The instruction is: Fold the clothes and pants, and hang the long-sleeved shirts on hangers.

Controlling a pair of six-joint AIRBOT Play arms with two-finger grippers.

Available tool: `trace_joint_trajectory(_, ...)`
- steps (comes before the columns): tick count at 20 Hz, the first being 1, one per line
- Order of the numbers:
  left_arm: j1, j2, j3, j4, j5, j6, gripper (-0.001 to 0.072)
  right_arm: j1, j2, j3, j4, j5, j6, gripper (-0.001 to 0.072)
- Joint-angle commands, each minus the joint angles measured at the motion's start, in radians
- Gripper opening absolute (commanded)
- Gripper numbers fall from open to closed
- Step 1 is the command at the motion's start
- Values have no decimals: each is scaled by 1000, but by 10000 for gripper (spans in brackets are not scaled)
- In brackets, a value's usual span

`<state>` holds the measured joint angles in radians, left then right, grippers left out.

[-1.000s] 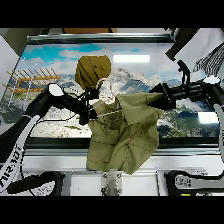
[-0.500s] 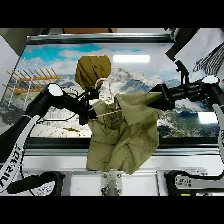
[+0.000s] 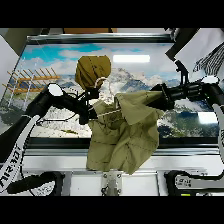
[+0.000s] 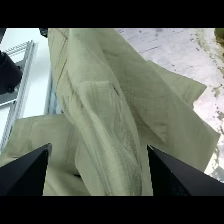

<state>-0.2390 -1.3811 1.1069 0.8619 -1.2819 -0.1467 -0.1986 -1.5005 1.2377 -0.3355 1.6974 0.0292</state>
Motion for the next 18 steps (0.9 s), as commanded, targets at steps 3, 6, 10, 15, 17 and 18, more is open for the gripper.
trace_joint_trajectory(3,0,0,1,2,-1,1,16,0,0,0,0,-33,1,652)
trace_joint_trajectory(6,0,0,1,2,-1,1,16,0,0,0,0,-35,2,19)
trace_joint_trajectory(10,0,0,1,2,0,1,16,0,0,0,0,-36,0,18)
trace_joint_trajectory(15,0,0,1,3,0,1,16,0,-4,0,0,-36,1,16)
trace_joint_trajectory(17,0,0,1,10,1,1,16,0,-4,0,0,-37,1,16)
trace_joint_trajectory(18,0,0,1,11,1,1,17,0,-4,0,0,-37,1,15)
